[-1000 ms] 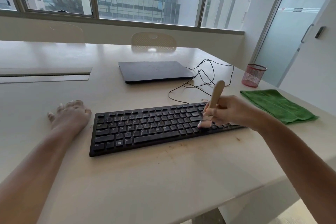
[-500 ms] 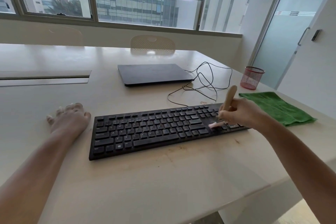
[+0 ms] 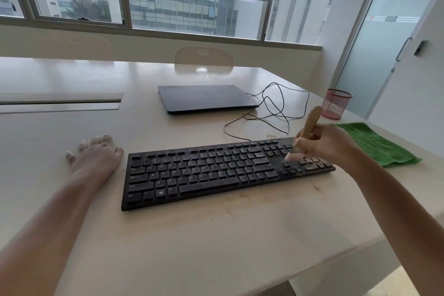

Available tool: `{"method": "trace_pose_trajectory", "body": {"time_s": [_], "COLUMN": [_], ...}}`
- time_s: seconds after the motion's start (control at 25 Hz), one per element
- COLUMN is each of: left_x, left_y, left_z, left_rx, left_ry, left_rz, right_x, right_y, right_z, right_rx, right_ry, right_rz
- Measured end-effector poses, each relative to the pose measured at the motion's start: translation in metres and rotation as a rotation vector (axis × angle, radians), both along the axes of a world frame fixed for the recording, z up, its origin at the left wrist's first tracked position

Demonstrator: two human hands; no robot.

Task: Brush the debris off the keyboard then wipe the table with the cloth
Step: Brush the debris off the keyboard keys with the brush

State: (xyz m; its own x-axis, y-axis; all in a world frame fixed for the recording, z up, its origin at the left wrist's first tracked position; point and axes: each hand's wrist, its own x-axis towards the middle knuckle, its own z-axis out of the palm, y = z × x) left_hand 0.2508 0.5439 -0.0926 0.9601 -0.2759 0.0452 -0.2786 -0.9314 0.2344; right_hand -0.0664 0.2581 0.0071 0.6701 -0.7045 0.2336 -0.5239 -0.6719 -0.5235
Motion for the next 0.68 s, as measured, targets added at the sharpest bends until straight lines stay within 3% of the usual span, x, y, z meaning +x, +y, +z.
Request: {"method": "trace_pose_trajectory", "body": {"time_s": [0.08, 0.24, 0.36, 0.48, 0.68], "left_x": [0.000, -0.001, -0.001, -0.001, -0.001], "left_y": [0.000, -0.001, 0.001, 0.001, 0.000], "left_z": [0.000, 0.001, 0.000, 0.000, 0.000], "left_rx": [0.002, 0.001, 0.009, 0.003, 0.008], "left_ry": [-0.004, -0.003, -0.006, 0.000, -0.003], "left_rz": [0.002, -0.004, 0.001, 0.002, 0.000], "right_x": [0.005, -0.003, -0.008, -0.009, -0.022], "right_y": [0.006, 0.014, 0.012, 0.020, 0.000], "right_z": [-0.006, -0.015, -0.005, -0.007, -0.001], "right_rx": [0.114, 0.215, 0.151, 0.296, -0.111], "right_ry": [-0.080, 0.067, 0.013, -0.009, 0.241], "right_rz": [0.090, 0.156, 0.127, 0.249, -0.056]}}
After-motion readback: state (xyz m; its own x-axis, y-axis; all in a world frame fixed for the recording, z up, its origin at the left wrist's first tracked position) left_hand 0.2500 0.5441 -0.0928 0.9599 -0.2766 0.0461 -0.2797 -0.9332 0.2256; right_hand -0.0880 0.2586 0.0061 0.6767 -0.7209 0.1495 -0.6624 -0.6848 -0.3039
